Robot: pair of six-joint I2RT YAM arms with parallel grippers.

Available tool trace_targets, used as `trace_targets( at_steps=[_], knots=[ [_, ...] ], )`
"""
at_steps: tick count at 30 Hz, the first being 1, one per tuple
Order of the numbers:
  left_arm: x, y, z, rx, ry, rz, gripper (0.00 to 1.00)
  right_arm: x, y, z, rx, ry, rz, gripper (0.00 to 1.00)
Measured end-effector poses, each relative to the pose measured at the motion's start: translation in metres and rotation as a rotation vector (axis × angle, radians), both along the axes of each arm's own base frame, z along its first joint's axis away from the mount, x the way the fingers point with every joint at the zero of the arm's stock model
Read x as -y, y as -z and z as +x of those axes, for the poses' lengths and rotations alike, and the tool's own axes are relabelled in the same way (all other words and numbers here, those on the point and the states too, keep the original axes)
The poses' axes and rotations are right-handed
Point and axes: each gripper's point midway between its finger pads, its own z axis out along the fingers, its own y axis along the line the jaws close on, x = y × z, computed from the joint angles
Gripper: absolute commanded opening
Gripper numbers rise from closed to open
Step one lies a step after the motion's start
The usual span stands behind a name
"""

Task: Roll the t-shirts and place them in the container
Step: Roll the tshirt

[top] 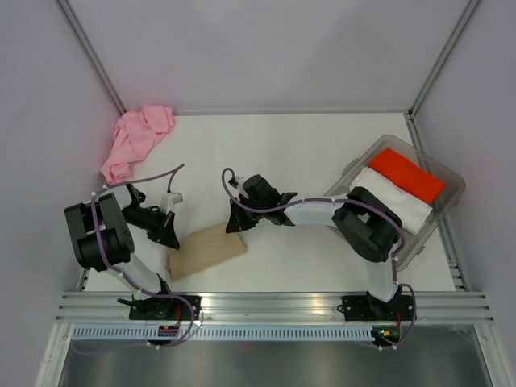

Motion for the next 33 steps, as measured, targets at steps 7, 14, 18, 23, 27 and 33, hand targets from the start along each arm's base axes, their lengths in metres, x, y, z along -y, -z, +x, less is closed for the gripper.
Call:
trace_targets(
  at_steps=[7, 14, 18, 23, 27, 33],
  knots=[
    [0.0, 0.001, -0.003, 0.007, 0.004, 0.012, 0.02, -0.002, 0.011, 0.026, -0.056, 0.089, 0.031, 0.01],
    [-0.001, 0.001, -0.001, 0.016, 0.002, 0.016, 0.27, -0.002, 0.02, 0.025, -0.092, 0.105, 0.03, 0.0],
    [-0.006, -0.006, 0.012, 0.078, 0.003, 0.038, 0.35, 0.013, 0.02, 0.017, -0.097, 0.144, 0.033, 0.0],
    [-0.009, -0.031, 0.053, 0.239, 0.035, 0.095, 0.37, 0.061, 0.015, -0.003, -0.09, 0.258, -0.004, 0.0],
    [0.011, -0.044, 0.071, 0.295, 0.088, 0.086, 0.38, 0.101, 0.02, -0.024, -0.106, 0.366, -0.025, 0.08],
    [0.054, -0.052, 0.064, 0.292, 0.19, 0.057, 0.42, 0.126, 0.016, -0.051, -0.093, 0.466, -0.035, 0.28]
  ],
)
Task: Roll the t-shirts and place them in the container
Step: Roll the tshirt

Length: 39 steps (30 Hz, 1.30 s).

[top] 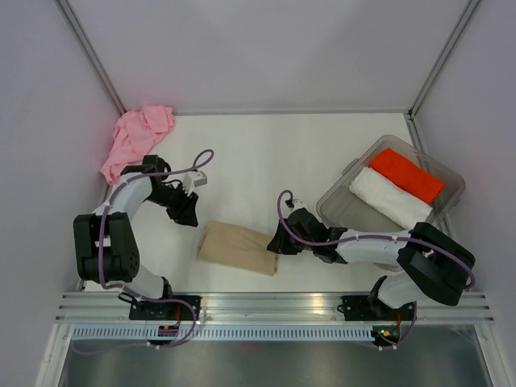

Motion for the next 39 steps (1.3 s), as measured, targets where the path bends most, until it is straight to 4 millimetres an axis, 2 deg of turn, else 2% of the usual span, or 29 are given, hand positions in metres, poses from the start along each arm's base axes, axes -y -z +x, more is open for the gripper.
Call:
trace_targets(
  at_steps=[1, 4, 7, 9, 11, 15, 19, 22, 23, 25, 26, 28, 35, 39],
  knots=[
    [0.006, -0.001, -0.003, 0.0, 0.017, -0.001, 0.42, 0.0, -0.002, 0.0, 0.009, 0.003, -0.004, 0.37],
    [0.018, -0.003, -0.01, -0.016, 0.039, -0.019, 0.43, 0.003, -0.003, 0.002, 0.021, 0.014, -0.037, 0.48],
    [0.021, -0.006, -0.011, -0.024, 0.028, -0.027, 0.49, 0.003, -0.008, 0.008, 0.043, 0.009, -0.068, 0.55],
    [0.022, -0.01, -0.011, -0.019, 0.018, -0.038, 0.56, 0.001, -0.015, 0.013, 0.071, -0.003, -0.078, 0.56],
    [0.025, -0.016, -0.009, -0.013, 0.008, -0.053, 0.56, -0.001, -0.02, 0.016, 0.095, -0.015, -0.083, 0.55],
    [0.038, -0.021, -0.008, -0.015, 0.03, -0.076, 0.61, -0.004, -0.028, 0.024, 0.13, -0.039, -0.089, 0.42],
    [0.052, -0.012, -0.014, -0.065, 0.06, -0.074, 0.61, -0.002, -0.019, 0.028, 0.117, -0.052, -0.107, 0.32],
    [0.055, 0.0, -0.018, -0.102, 0.055, -0.056, 0.5, 0.0, -0.014, 0.029, 0.103, -0.059, -0.114, 0.2],
    [0.054, 0.003, -0.018, -0.112, 0.05, -0.047, 0.37, 0.0, -0.014, 0.03, 0.1, -0.057, -0.112, 0.18],
    [0.052, 0.011, -0.018, -0.143, 0.029, -0.032, 0.22, 0.001, -0.014, 0.032, 0.099, -0.056, -0.107, 0.1],
    [0.051, 0.015, -0.017, -0.153, 0.019, -0.022, 0.11, 0.001, -0.015, 0.033, 0.098, -0.056, -0.102, 0.08],
    [0.051, 0.021, -0.015, -0.17, 0.002, -0.015, 0.03, -0.001, -0.014, 0.035, 0.092, -0.057, -0.089, 0.06],
    [0.048, 0.044, -0.014, -0.251, -0.032, 0.012, 0.02, -0.006, -0.002, 0.035, 0.054, -0.073, -0.066, 0.05],
    [0.043, 0.048, -0.014, -0.247, -0.034, 0.049, 0.02, -0.008, -0.002, 0.039, 0.051, -0.07, -0.046, 0.08]
  ],
)
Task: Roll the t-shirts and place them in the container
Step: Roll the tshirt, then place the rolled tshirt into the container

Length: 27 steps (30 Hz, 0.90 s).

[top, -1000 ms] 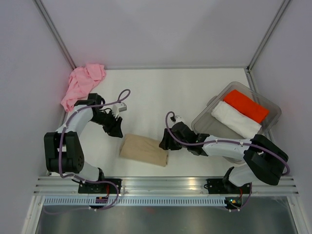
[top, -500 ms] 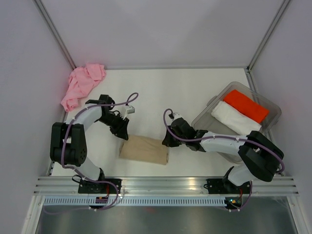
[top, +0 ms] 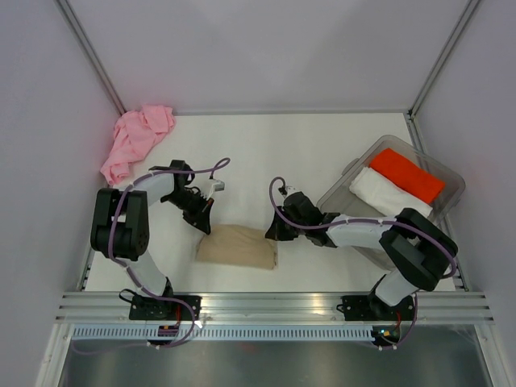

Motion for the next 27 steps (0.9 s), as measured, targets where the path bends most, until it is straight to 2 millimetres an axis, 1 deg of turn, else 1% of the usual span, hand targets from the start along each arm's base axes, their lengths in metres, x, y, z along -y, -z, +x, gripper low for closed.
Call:
trace_targets(
  at_steps=[1, 2, 4, 6, 7, 8, 10, 11, 12, 14, 16, 17, 19, 20, 21, 23, 24, 25, 26, 27],
  knots=[
    [-0.001, 0.001, 0.0, 0.0, 0.0, 0.007, 0.02, 0.0, 0.001, 0.002, -0.003, 0.004, 0.006, 0.11],
    [-0.002, 0.002, 0.0, -0.001, 0.001, 0.014, 0.02, 0.0, 0.003, 0.003, -0.009, 0.008, 0.008, 0.18],
    [-0.003, 0.003, -0.001, -0.002, 0.001, 0.02, 0.02, 0.0, 0.01, 0.005, -0.027, 0.007, 0.01, 0.21],
    [-0.003, 0.003, -0.001, -0.003, 0.001, 0.022, 0.02, -0.001, 0.016, 0.004, -0.045, 0.004, 0.013, 0.27],
    [-0.004, 0.004, -0.001, -0.005, 0.0, 0.024, 0.02, -0.002, 0.016, 0.004, -0.047, -0.001, 0.019, 0.29],
    [-0.004, 0.004, -0.001, -0.006, 0.0, 0.024, 0.02, -0.002, 0.015, 0.005, -0.046, -0.004, 0.022, 0.34],
    [-0.004, 0.004, -0.002, -0.006, 0.0, 0.023, 0.03, -0.002, 0.014, 0.005, -0.037, -0.022, 0.021, 0.41],
    [-0.004, 0.004, -0.002, -0.005, 0.0, 0.022, 0.04, -0.001, 0.011, 0.006, -0.019, -0.037, 0.011, 0.46],
    [-0.003, 0.003, -0.002, -0.004, 0.0, 0.021, 0.05, 0.001, 0.007, 0.007, 0.0, -0.047, 0.001, 0.48],
    [-0.003, 0.002, -0.001, 0.003, 0.0, 0.019, 0.06, 0.007, -0.007, 0.009, 0.078, -0.081, -0.04, 0.55],
    [-0.003, 0.0, -0.001, 0.01, 0.0, 0.018, 0.07, 0.01, -0.034, 0.017, 0.182, -0.109, -0.062, 0.59],
    [-0.003, -0.002, -0.001, 0.014, 0.0, 0.018, 0.08, 0.009, -0.053, 0.022, 0.255, -0.132, -0.078, 0.61],
    [-0.003, -0.004, 0.0, 0.022, 0.0, 0.017, 0.09, 0.001, -0.098, 0.033, 0.416, -0.183, -0.082, 0.65],
    [-0.003, -0.004, 0.0, 0.026, 0.0, 0.017, 0.09, -0.003, -0.117, 0.036, 0.492, -0.216, -0.096, 0.71],
    [-0.003, -0.005, 0.0, 0.029, 0.0, 0.016, 0.1, -0.011, -0.136, 0.037, 0.568, -0.256, -0.102, 0.74],
    [-0.003, -0.006, 0.001, 0.032, 0.0, 0.016, 0.12, -0.029, -0.161, 0.03, 0.701, -0.36, -0.144, 0.82],
    [-0.003, -0.006, 0.001, 0.033, 0.0, 0.016, 0.12, -0.041, -0.166, 0.022, 0.754, -0.423, -0.17, 0.84],
    [-0.003, -0.006, 0.001, 0.033, 0.0, 0.016, 0.13, -0.053, -0.165, 0.011, 0.791, -0.494, -0.198, 0.92],
    [-0.003, -0.006, 0.001, 0.033, 0.0, 0.016, 0.14, -0.064, -0.16, 0.001, 0.817, -0.558, -0.23, 0.98],
    [-0.003, -0.006, 0.001, 0.034, 0.0, 0.016, 0.15, -0.074, -0.15, -0.009, 0.83, -0.625, -0.265, 0.98]
  ],
)
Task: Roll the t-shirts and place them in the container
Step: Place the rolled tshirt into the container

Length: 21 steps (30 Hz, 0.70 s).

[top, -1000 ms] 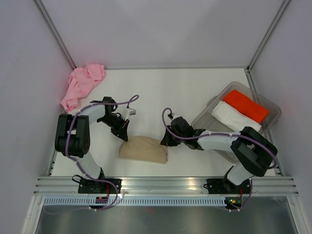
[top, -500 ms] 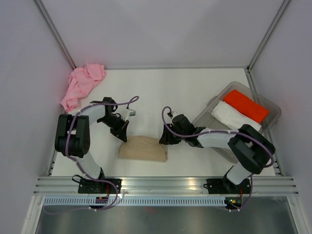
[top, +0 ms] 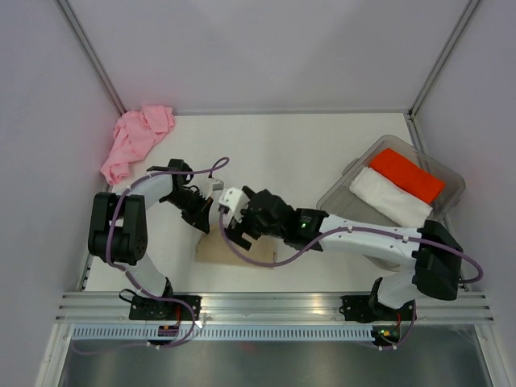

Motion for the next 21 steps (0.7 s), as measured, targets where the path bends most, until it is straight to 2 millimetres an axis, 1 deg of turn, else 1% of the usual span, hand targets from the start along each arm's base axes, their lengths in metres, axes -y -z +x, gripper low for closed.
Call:
trace_targets(
  at_steps=[1, 3, 6, 8, 10, 14, 16, 17, 21],
  knots=[
    [0.0, 0.0, 0.0, 0.001, 0.0, 0.0, 0.15, -0.008, 0.014, -0.008, 0.012, -0.044, -0.061, 0.98],
    [0.0, 0.0, 0.0, 0.002, 0.0, 0.0, 0.15, -0.015, 0.046, -0.015, 0.02, -0.1, -0.183, 0.98],
    [0.0, -0.001, 0.0, 0.002, 0.0, 0.0, 0.15, -0.013, 0.088, -0.014, 0.013, -0.131, -0.334, 0.98],
    [0.0, -0.001, 0.0, 0.003, 0.0, 0.0, 0.15, -0.01, 0.106, -0.011, 0.011, -0.138, -0.408, 0.98],
    [0.0, -0.001, 0.0, 0.003, 0.0, 0.0, 0.15, -0.01, 0.115, -0.009, 0.007, -0.145, -0.444, 0.98],
    [0.0, -0.001, 0.001, 0.004, 0.0, 0.0, 0.15, -0.023, 0.121, -0.008, -0.011, -0.167, -0.466, 0.98],
    [0.0, -0.001, 0.001, 0.004, 0.0, 0.0, 0.15, -0.027, 0.128, -0.012, -0.039, -0.194, -0.472, 0.98],
    [0.0, -0.001, 0.001, 0.004, 0.0, 0.0, 0.15, -0.026, 0.13, -0.013, -0.044, -0.198, -0.475, 0.98],
    [0.0, -0.001, 0.0, -0.001, 0.0, 0.0, 0.15, -0.026, 0.147, -0.026, -0.117, -0.255, -0.499, 0.98]
  ],
)
